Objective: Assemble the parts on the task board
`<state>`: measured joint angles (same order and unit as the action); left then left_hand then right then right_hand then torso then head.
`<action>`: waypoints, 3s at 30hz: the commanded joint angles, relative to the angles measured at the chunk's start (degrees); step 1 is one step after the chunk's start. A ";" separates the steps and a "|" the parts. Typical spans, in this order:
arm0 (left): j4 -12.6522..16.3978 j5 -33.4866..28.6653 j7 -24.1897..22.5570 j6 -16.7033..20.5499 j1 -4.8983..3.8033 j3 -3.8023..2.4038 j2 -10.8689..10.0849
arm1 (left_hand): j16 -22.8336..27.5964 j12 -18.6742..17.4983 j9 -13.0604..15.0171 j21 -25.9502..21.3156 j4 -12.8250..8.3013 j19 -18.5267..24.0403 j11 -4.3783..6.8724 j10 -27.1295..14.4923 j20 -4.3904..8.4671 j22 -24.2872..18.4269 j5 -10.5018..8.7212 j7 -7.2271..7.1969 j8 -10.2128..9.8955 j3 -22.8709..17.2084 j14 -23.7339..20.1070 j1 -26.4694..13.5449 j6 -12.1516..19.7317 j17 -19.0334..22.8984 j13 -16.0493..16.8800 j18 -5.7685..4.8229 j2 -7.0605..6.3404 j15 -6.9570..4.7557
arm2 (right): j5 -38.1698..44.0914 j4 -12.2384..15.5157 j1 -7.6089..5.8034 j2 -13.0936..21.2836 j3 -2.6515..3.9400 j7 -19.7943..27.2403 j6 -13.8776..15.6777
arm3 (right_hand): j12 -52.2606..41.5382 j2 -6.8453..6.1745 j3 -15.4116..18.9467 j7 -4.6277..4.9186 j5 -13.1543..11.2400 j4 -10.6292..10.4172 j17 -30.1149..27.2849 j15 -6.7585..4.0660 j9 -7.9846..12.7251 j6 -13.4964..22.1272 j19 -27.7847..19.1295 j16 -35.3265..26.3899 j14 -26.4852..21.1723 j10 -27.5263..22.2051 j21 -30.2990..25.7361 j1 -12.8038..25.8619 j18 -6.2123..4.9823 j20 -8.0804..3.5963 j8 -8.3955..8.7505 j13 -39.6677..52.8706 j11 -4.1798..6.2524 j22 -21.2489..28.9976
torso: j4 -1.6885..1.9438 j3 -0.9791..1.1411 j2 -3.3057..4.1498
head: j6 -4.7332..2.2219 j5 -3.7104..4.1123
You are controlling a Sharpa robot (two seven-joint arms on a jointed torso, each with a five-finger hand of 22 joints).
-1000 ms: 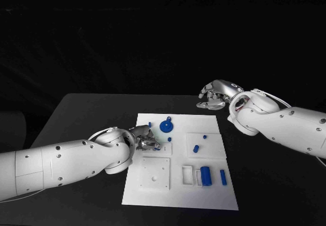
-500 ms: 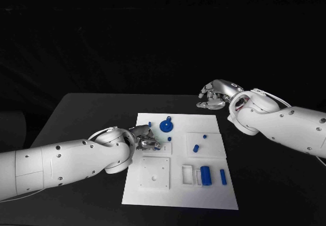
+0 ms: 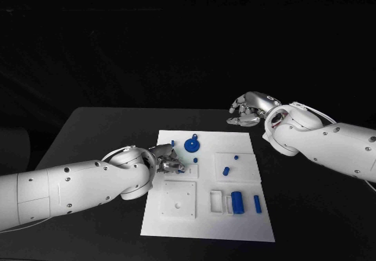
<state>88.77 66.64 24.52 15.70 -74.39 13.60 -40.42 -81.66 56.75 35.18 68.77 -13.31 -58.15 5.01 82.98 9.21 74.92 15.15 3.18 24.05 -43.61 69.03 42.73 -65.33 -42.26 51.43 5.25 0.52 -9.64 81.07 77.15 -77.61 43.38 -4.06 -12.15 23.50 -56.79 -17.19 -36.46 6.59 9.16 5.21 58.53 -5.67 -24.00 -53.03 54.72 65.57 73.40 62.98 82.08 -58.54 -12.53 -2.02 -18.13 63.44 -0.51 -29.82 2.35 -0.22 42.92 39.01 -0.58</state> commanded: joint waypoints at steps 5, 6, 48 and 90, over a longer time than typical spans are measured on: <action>0.22 0.47 0.68 -2.61 0.17 0.16 -0.16 | -0.42 0.43 0.08 0.34 -0.89 -0.24 2.39 -2.18 6.22 0.42 1.50 -4.30 0.57 -2.80 3.06 -0.01 -6.46 0.08 -0.09 1.10 0.33 -3.04 | 0.38 0.06 -0.03 0.02 0.01 0.11 -0.68 | -0.12 0.06 0.16 0.30 0.35 -0.36 0.07 -0.20 -0.08 -0.11 0.38 -0.26 0.28 0.10 -0.24 -0.26 -2.47 0.01 -0.35 -0.08 0.12 -0.09 | 0.03 0.02 -0.03 | 0.05 0.00; 0.23 0.47 0.72 -2.70 0.17 0.16 -0.17 | -0.43 0.44 0.08 0.34 -0.90 -0.24 2.39 -2.18 6.22 0.42 1.56 -4.31 0.58 -2.80 3.07 -0.01 -6.47 0.08 -0.10 1.10 0.33 -3.04 | 0.38 0.05 -0.03 0.02 0.01 0.10 -0.69 | -0.13 0.06 0.16 0.29 0.36 -0.36 0.08 -0.20 -0.08 -0.11 0.38 -0.26 0.28 0.10 -0.24 -0.26 -2.47 0.01 -0.35 -0.08 0.12 -0.09 | 0.01 0.01 -0.02 | 0.05 0.03; -0.58 -1.05 1.11 -6.11 0.12 0.14 1.01 | -0.89 1.11 -0.11 0.39 2.95 -0.02 2.43 -2.23 6.13 0.18 -4.03 -4.37 1.35 -2.28 2.91 -2.74 -6.41 0.43 -0.85 1.11 0.67 -2.96 | 0.48 0.10 -0.03 0.00 0.00 0.09 -0.82 | -0.17 0.08 0.17 0.26 0.51 -0.39 0.13 -0.22 -0.11 -0.18 0.39 -0.30 0.30 0.09 -0.28 -0.35 -2.47 0.00 -0.38 -0.14 0.15 -0.15 | 0.02 0.01 -0.02 | 0.19 -0.02; -0.74 -0.92 1.31 -6.77 0.11 0.14 1.29 | -1.14 1.86 -0.37 0.53 8.06 -0.03 2.51 -2.39 6.22 -0.12 -12.19 -4.46 2.08 -0.78 2.82 -3.07 -6.18 0.88 -1.89 1.41 -5.73 -3.17 | 0.50 0.20 -0.03 0.02 0.00 0.07 -0.90 | -0.21 0.07 0.21 0.25 0.93 -0.46 0.18 -0.24 -0.13 -0.22 0.40 -0.36 0.31 0.07 -0.33 -0.37 -2.47 0.01 -0.40 -0.21 0.17 -0.21 | 0.03 -0.01 -0.02 | 0.22 0.12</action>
<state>87.92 66.15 25.61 10.33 -74.25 13.78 -39.27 -82.54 58.35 34.79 68.99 -5.49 -58.16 7.01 80.77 9.20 74.84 3.25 -1.15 25.91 -44.42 70.93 39.80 -71.85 -41.46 49.60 7.47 -4.86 -11.59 81.12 77.27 -77.61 43.40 -4.07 -12.18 23.22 -56.79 -17.19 -36.30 6.41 9.83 5.06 58.65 -5.67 -24.06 -53.20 54.72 65.57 73.40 62.98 82.08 -58.54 -12.53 -2.02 -18.41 63.29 -0.52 -29.94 2.38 -0.23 42.89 39.23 -0.44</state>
